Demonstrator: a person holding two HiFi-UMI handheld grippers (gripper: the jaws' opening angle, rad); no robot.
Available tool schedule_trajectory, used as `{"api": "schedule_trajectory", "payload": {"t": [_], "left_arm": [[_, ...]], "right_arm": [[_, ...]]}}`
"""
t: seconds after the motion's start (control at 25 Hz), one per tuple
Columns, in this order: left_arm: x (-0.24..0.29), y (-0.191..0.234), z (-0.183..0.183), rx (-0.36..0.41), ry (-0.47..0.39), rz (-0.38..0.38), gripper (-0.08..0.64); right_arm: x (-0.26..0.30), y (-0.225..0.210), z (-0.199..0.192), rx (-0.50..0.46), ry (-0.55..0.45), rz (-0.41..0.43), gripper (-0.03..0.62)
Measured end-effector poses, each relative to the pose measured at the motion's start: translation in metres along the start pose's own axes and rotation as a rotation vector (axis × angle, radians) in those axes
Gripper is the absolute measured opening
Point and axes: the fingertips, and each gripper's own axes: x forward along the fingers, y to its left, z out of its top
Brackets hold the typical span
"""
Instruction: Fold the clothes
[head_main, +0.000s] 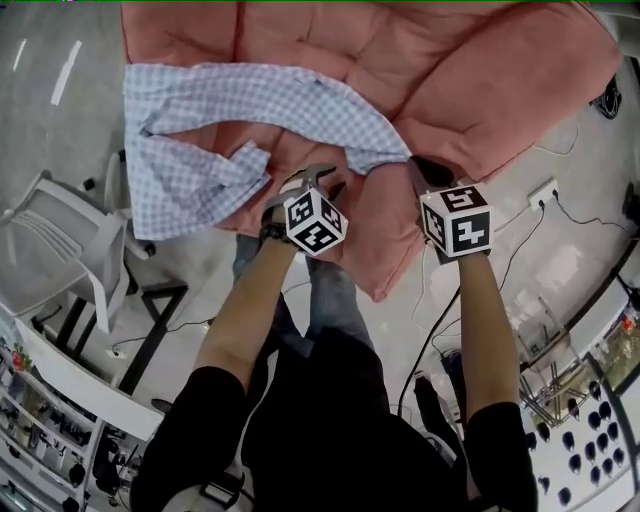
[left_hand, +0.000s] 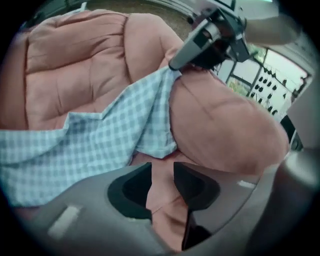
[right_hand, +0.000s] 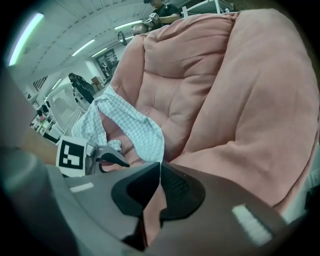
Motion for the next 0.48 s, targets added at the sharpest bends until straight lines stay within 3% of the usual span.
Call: {"api": "schedule_trajectory", "payload": {"t": [0.08,0.16,0.32,0.48], "left_arm": [[0.009,0.000,-0.001,0.134,0.023,0.056,0.152],[0.018,-0.006,0.002,0.199,-0.002,0.058,0.153],[0.033,-0.010,0.016,0.200,-0.040,0.040,0.160],[0.048,-0.012,0.016,0.222,0.001,0.004,0.146]], "right_arm": [[0.001,0.000,-0.002,-0.008,-0.011,-0.005,0.011],[0.004,0.001,-0.004,-0.009,-0.018,-0.007,0.011],[0.004,-0.002,-0.004,0.015,-0.033,0.007,0.011],[0.005,-0.006,-0.005,0.011,-0.045,0.006,0.011]]}}
